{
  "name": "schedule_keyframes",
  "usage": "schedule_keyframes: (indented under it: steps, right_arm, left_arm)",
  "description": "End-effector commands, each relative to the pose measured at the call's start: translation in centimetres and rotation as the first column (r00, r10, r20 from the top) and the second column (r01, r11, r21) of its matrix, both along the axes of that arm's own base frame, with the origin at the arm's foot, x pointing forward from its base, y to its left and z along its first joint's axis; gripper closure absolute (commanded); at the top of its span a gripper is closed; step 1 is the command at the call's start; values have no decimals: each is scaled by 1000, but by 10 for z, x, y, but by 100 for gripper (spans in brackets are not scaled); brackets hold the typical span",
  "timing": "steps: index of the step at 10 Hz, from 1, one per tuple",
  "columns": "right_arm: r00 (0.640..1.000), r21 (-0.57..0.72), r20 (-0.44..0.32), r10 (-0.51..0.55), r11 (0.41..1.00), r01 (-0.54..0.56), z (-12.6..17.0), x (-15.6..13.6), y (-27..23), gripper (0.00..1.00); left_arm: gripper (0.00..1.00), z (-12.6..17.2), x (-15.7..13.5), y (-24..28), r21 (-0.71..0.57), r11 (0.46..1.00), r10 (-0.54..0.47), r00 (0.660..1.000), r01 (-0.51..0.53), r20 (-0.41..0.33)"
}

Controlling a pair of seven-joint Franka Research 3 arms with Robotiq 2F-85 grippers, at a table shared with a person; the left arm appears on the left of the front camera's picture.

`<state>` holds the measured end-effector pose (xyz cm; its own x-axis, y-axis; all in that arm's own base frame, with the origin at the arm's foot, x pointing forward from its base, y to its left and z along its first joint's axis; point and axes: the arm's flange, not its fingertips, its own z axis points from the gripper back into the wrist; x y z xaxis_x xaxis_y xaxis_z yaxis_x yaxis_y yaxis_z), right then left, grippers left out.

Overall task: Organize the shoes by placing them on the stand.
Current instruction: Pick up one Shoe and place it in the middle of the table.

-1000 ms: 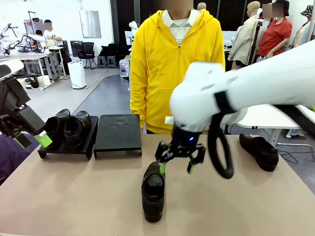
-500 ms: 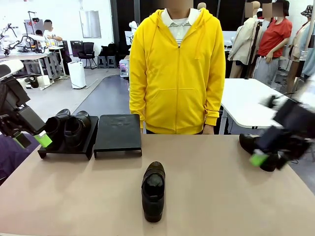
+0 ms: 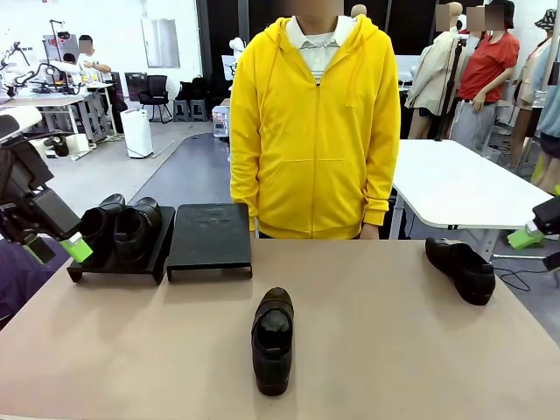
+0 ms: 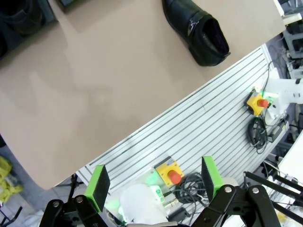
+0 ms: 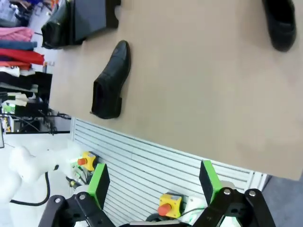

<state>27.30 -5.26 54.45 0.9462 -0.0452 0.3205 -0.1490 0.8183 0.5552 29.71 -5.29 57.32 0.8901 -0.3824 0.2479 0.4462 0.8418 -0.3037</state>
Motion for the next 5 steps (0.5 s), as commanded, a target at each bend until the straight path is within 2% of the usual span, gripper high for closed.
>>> schedule_keyframes:
  steps: [1, 5]
  right_arm:
    - [997, -27, -38, 63, 998, -64, -3, -9, 7, 0]
    - [997, -27, -38, 63, 998, -64, -3, -9, 7, 0]
  left_arm:
    - [0, 0, 0, 1, -18, 1000, -17, 1000, 17, 4]
    - [0, 0, 0, 1, -18, 1000, -17, 1000, 17, 4]
